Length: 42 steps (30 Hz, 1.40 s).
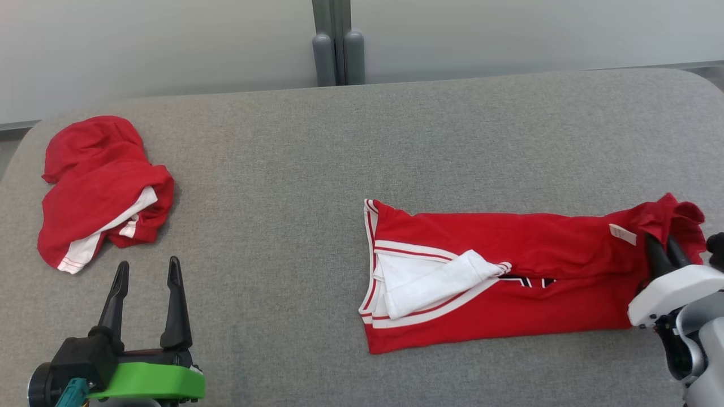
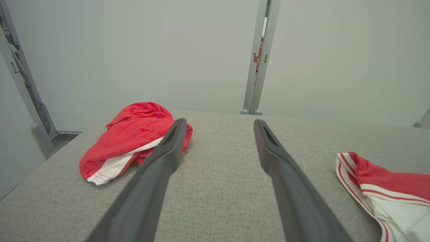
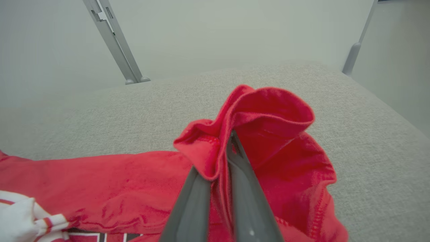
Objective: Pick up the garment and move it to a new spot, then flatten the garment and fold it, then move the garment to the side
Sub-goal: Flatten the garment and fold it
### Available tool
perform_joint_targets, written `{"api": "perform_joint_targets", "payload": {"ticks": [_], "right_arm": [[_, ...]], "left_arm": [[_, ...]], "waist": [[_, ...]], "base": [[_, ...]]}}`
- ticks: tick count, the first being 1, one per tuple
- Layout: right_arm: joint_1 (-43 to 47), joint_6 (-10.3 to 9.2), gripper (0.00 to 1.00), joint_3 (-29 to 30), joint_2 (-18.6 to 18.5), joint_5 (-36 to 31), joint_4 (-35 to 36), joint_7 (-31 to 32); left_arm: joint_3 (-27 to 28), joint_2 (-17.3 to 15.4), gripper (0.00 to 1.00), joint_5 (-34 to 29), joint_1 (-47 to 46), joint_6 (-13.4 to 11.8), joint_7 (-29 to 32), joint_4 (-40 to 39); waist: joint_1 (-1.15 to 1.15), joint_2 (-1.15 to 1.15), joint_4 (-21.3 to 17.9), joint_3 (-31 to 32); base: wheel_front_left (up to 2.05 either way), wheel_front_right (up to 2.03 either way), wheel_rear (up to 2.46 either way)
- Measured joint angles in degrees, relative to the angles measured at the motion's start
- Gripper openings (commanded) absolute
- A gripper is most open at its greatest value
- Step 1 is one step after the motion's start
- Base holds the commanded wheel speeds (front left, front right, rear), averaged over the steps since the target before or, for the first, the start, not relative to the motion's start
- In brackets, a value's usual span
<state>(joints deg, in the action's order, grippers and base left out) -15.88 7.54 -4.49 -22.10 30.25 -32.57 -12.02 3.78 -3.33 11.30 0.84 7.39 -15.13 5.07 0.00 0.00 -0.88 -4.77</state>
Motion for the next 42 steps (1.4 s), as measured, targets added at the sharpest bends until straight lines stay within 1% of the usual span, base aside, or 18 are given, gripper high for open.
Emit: {"api": "perform_joint_targets", "payload": {"ticks": [4, 11, 17, 24, 33, 34, 35, 39, 42], "right_arm": [[1.3, 0.0, 0.0, -2.2, 2.7, -0.8, 5.2, 1.1], [2.7, -0.01, 0.0, -6.6, 6.3, -2.6, 13.2, 4.0], [2.7, -0.01, 0.0, -11.2, 9.6, -3.5, 17.2, 6.6], [1.0, -0.01, 0.0, -15.8, 13.4, -4.3, 16.6, 7.4], [-2.8, -0.01, 0.0, -19.8, 17.0, -4.4, 10.4, 6.9], [-3.0, -0.02, 0.42, -20.2, 17.2, -4.4, 9.4, 6.9], [-3.2, -0.02, 1.0, -20.6, 17.2, -4.1, 8.7, 6.8], [-3.9, -0.02, 1.0, -21.7, 17.5, -3.5, 7.7, 4.4], [-4.4, -0.01, 1.0, -22.0, 16.5, -3.0, 8.5, 2.1]], "left_arm": [[0.0, 0.1, 1.0, 0.0, 0.1, 0.0, 0.0, 0.0], [-0.2, 0.2, 1.0, 0.0, 0.3, 0.0, 0.0, 0.4], [-0.7, 0.2, 1.0, 0.1, 0.1, 0.0, 0.0, 0.7], [-1.6, 0.3, 1.0, 0.3, -0.6, 0.0, 0.0, 1.5], [-2.3, 0.3, 1.0, 0.5, -1.4, 0.0, 0.0, 2.2], [-2.4, 0.3, 1.0, 0.5, -1.5, 0.0, 0.0, 2.4], [-2.5, 0.3, 1.0, 0.6, -1.6, 0.0, 0.0, 2.5], [-2.6, 0.3, 1.0, 0.7, -1.8, 0.0, 0.0, 2.9], [-2.5, 0.3, 1.0, 0.7, -1.7, 0.0, 0.0, 3.1]], "waist": [[0.0, 0.0, 0.2, 0.2], [0.0, 0.0, 0.9, 0.1], [0.0, 0.0, 2.0, -0.4], [0.0, 0.0, 3.9, -1.1], [0.0, 0.0, 6.1, -1.9], [0.0, 0.0, 6.3, -2.0], [0.0, 0.0, 6.5, -2.1], [0.0, 0.0, 6.6, -2.0], [0.0, 0.0, 6.2, -1.6]], "base": [[0.0, 0.0, 0.0], [0.0, 0.0, 0.0], [0.0, 0.0, 0.0], [0.0, 0.0, 0.0], [0.0, 0.0, 0.0], [0.0, 0.0, 0.0], [0.0, 0.0, 0.0], [0.0, 0.0, 0.0], [0.0, 0.0, 0.0]]}}
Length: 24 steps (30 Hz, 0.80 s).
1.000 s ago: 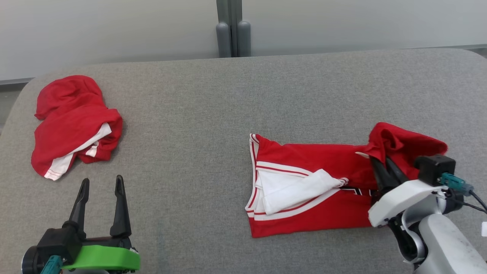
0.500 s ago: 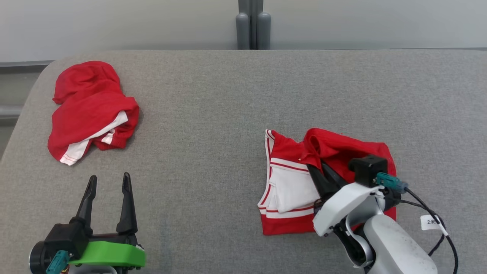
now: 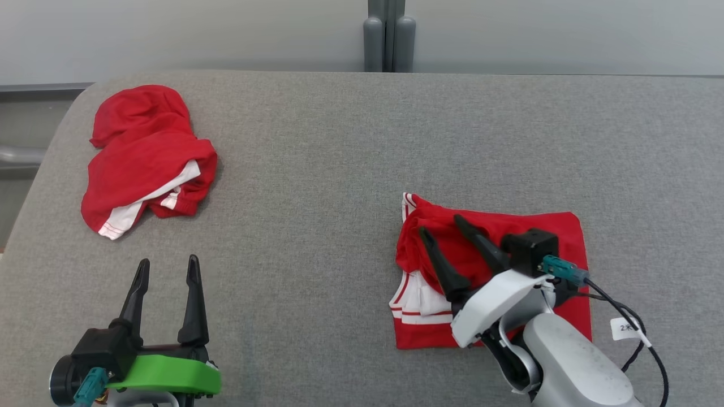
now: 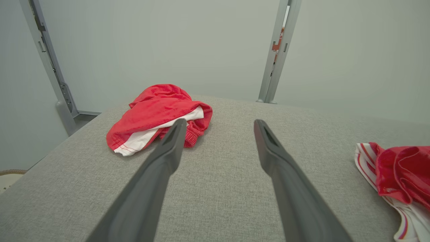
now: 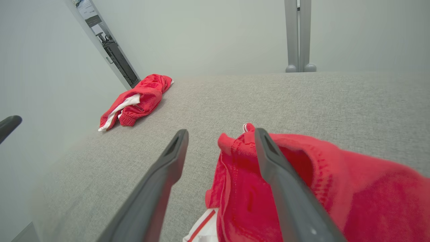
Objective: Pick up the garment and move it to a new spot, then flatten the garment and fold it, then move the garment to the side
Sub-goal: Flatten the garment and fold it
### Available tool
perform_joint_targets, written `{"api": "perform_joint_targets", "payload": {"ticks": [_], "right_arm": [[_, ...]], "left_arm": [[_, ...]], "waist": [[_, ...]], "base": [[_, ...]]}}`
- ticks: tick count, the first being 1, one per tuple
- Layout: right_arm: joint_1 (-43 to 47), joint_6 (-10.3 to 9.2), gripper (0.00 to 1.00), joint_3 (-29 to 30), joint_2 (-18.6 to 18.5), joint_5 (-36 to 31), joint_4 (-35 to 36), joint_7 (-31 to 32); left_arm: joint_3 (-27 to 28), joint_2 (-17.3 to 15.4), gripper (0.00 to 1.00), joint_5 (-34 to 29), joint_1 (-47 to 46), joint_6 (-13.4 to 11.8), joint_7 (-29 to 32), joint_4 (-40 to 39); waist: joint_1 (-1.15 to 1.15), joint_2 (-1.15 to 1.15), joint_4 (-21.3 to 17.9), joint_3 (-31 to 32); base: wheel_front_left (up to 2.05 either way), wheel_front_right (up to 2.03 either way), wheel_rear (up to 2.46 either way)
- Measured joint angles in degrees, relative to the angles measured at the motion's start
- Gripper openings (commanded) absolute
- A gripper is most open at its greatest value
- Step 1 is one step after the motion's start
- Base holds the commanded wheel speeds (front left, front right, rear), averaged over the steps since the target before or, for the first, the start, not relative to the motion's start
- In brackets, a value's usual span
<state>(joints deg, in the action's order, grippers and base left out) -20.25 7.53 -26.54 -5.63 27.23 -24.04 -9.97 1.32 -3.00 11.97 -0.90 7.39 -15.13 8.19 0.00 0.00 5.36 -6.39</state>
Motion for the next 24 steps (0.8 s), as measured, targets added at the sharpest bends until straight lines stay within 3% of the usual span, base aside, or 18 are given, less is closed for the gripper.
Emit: {"api": "perform_joint_targets", "payload": {"ticks": [6, 13, 20, 24], "right_arm": [[0.7, 0.0, 1.0, 1.5, -3.6, 1.0, 4.9, -2.9], [7.4, -0.01, 1.0, 10.9, -7.1, -1.3, 12.9, -4.7], [16.2, -0.02, 1.0, 22.0, -5.6, -5.0, 20.0, -5.0], [19.9, -0.01, 1.0, 25.0, -3.3, -7.5, 23.1, -5.1]], "left_arm": [[-0.1, 0.0, 1.0, 0.0, 0.1, 0.0, 0.0, -0.1], [-0.5, 0.0, 1.0, -0.4, 0.1, 0.0, 0.0, -0.8], [-0.8, 0.1, 1.0, -0.5, 0.3, 0.0, 0.0, -1.3], [-0.9, 0.1, 1.0, -0.5, 0.4, 0.0, 0.0, -1.4]], "waist": [[0.0, 0.0, -1.4, 0.8], [0.0, 0.0, -2.7, 1.6], [0.0, 0.0, -4.0, 1.8], [0.0, 0.0, -4.8, 2.0]], "base": [[0.0, 0.0, 0.0], [0.0, 0.0, 0.0], [0.0, 0.0, 0.0], [0.0, 0.0, 0.0]]}}
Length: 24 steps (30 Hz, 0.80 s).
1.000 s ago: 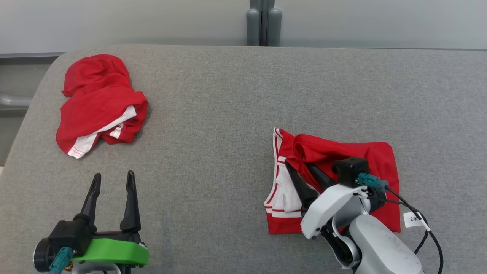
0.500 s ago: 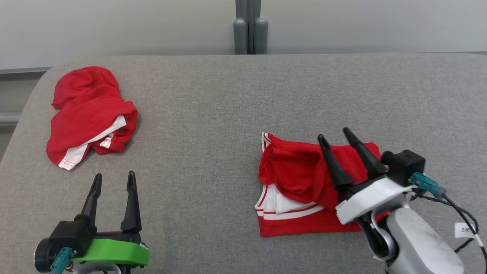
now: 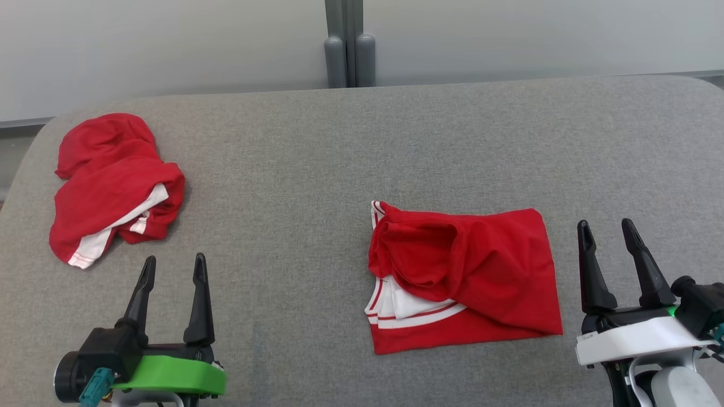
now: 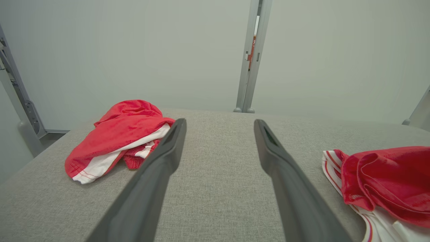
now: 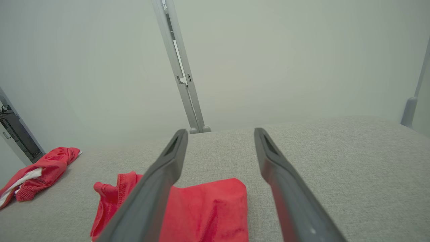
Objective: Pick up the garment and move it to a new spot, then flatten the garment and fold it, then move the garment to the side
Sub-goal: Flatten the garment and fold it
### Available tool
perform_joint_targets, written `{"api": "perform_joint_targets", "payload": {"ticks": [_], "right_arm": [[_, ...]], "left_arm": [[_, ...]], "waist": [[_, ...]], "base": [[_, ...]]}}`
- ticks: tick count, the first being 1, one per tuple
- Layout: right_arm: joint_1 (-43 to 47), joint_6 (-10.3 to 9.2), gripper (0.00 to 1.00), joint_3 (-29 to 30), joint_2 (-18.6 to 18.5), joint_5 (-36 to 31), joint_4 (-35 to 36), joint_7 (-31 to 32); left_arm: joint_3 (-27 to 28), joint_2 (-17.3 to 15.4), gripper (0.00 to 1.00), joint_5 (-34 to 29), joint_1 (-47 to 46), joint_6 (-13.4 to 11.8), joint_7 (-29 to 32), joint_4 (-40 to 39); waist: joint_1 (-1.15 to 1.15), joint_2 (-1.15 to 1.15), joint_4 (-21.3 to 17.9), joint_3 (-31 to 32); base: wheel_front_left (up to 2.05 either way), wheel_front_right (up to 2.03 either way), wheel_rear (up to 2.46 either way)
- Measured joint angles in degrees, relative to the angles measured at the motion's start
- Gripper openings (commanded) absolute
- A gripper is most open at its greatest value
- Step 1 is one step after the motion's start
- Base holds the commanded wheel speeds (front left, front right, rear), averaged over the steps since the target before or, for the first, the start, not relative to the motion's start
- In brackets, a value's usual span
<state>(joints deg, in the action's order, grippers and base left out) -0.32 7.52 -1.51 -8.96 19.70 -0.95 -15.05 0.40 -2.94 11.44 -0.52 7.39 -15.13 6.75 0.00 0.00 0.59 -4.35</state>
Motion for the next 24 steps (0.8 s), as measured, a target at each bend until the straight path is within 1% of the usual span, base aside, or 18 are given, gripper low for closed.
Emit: {"api": "perform_joint_targets", "payload": {"ticks": [5, 9, 11, 15, 19, 24], "right_arm": [[1.2, 0.0, 1.0, 0.3, 1.6, -1.1, 1.4, 0.0], [1.2, 0.0, 1.0, 0.0, 2.0, -2.0, 1.5, 0.0], [1.1, 0.0, 1.0, 0.0, 2.1, -2.2, 1.5, 0.0], [0.7, 0.0, 1.0, 0.0, 2.1, -2.3, 1.5, 0.0], [-0.1, 0.0, 1.0, -0.6, 2.1, -2.4, 1.5, 0.0], [-0.7, 0.0, 1.0, -0.6, 2.2, -2.5, 1.5, 0.0]], "left_arm": [[-0.9, 0.0, 1.0, -0.1, 0.0, 0.0, 0.0, 0.0], [-4.1, -0.5, 1.0, -0.5, -0.3, 0.0, 0.0, -0.1], [-6.9, -1.0, 1.0, -0.5, -0.9, 0.0, 0.0, -0.2], [-14.8, -1.8, 1.0, -0.5, -2.8, 0.0, 0.0, 0.0], [-23.7, -3.3, 1.0, -0.1, -5.5, 0.0, 0.0, 1.9], [-32.1, -4.4, 1.0, 0.6, -9.5, 0.1, 0.0, 5.2]], "waist": [[0.0, 0.0, -0.8, 0.1], [0.0, 0.0, -1.0, 0.0], [0.0, 0.0, -1.0, -0.2], [0.0, 0.0, -1.0, -0.7], [0.0, 0.0, -1.5, -1.3], [0.0, 0.0, -3.0, -2.3]], "base": [[0.0, 0.0, 0.0], [0.0, 0.0, 0.0], [0.0, 0.0, 0.0], [0.0, 0.0, 0.0], [0.0, 0.0, 0.0], [0.0, 0.0, 0.0]]}}
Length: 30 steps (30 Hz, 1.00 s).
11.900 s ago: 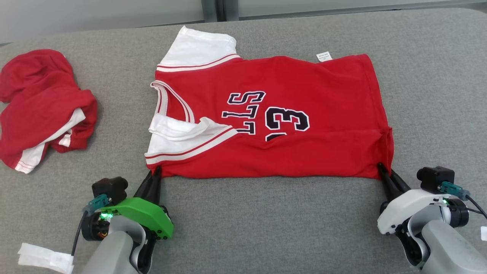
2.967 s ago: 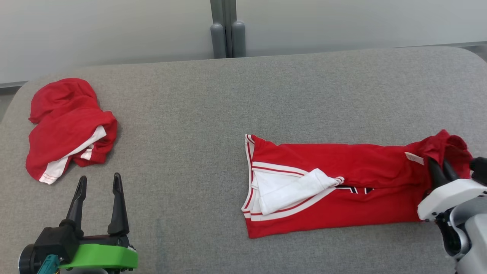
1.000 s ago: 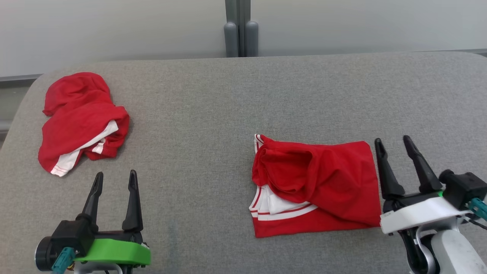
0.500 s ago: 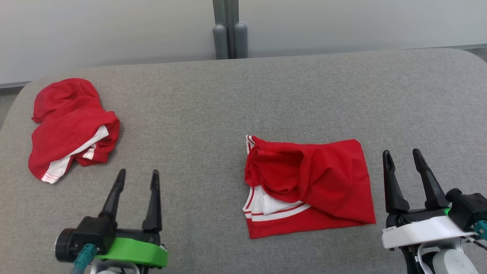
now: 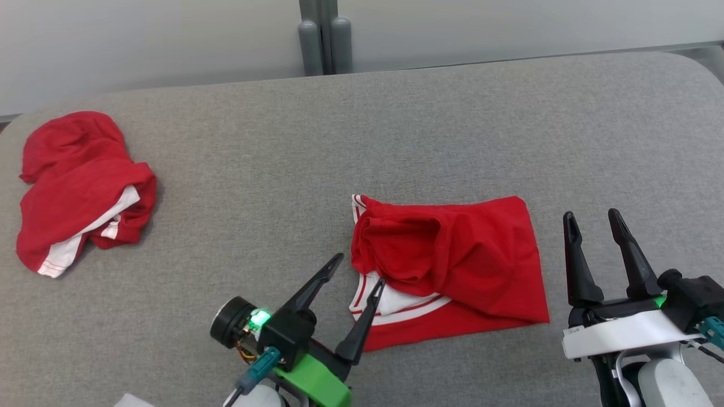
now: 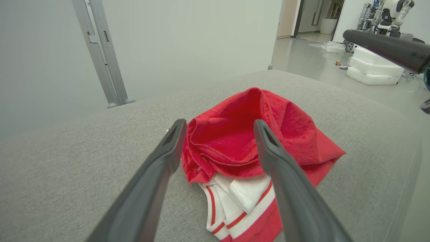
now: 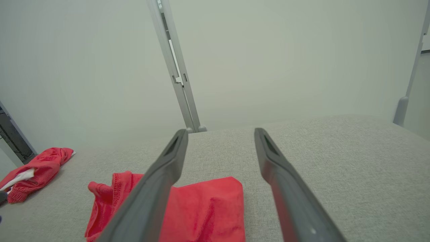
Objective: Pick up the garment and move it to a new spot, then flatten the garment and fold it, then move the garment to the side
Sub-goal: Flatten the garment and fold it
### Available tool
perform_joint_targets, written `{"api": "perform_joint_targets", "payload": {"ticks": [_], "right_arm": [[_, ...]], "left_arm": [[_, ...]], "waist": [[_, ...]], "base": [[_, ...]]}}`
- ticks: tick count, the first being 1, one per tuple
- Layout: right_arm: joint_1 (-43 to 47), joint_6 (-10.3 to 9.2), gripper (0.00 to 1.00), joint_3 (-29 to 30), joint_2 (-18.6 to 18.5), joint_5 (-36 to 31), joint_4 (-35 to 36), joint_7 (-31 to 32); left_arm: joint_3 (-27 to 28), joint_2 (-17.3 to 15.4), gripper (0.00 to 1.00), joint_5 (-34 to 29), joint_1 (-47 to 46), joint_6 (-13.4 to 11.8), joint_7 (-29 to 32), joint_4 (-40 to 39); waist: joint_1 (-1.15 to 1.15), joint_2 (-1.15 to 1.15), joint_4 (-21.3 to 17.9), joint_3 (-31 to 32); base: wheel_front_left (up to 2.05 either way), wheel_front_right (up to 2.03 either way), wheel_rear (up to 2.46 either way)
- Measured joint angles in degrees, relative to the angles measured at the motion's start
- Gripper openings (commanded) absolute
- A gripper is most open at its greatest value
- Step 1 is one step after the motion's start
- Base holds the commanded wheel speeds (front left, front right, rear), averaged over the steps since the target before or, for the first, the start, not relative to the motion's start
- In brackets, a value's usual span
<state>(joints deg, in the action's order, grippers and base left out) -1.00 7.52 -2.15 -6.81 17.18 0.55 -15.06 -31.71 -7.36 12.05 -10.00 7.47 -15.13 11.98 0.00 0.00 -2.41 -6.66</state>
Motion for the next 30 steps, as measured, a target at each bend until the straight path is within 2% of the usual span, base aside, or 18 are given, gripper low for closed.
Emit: {"api": "perform_joint_targets", "payload": {"ticks": [7, 19, 27, 28, 29, 30], "right_arm": [[-0.9, 0.0, 1.0, 0.4, 0.3, -0.3, 0.0, 0.0], [-1.7, 0.0, 1.0, 0.9, 0.9, 0.2, -0.2, 0.0], [-2.0, 0.0, 1.0, 0.9, 1.0, 0.3, -0.3, 0.0], [-2.0, 0.0, 1.0, 1.0, 1.0, 0.3, -0.3, 0.0], [-1.9, 0.0, 1.0, 1.1, 1.0, 0.3, -0.3, 0.0], [-1.9, 0.0, 1.0, 1.2, 1.0, 0.3, -0.3, 0.0]], "left_arm": [[-7.2, -0.5, 1.0, 1.6, -5.8, 0.0, 0.0, 6.4], [-13.7, -0.5, 1.0, 3.4, -12.2, 0.0, 0.0, 16.8], [-12.7, 0.4, 1.0, 2.9, -14.2, 0.0, 0.0, 21.0], [-12.6, 0.7, 0.86, 2.9, -14.2, 0.0, 0.0, 21.8], [-12.6, 0.8, 0.49, 2.9, -14.2, 0.0, 0.0, 22.3], [-12.7, 1.0, 0.34, 2.9, -14.2, 0.0, 0.0, 22.9]], "waist": [[0.0, 0.0, -3.3, -1.8], [0.0, 0.0, -9.7, -4.8], [0.0, 0.0, -11.5, -5.3], [0.0, 0.0, -11.5, -5.2], [0.0, 0.0, -11.5, -5.2], [0.0, 0.0, -11.4, -5.1]], "base": [[0.0, 0.0, 0.0], [0.0, 0.0, 0.0], [0.0, 0.0, 0.0], [0.0, 0.0, 0.0], [0.0, 0.0, 0.0], [0.0, 0.0, 0.0]]}}
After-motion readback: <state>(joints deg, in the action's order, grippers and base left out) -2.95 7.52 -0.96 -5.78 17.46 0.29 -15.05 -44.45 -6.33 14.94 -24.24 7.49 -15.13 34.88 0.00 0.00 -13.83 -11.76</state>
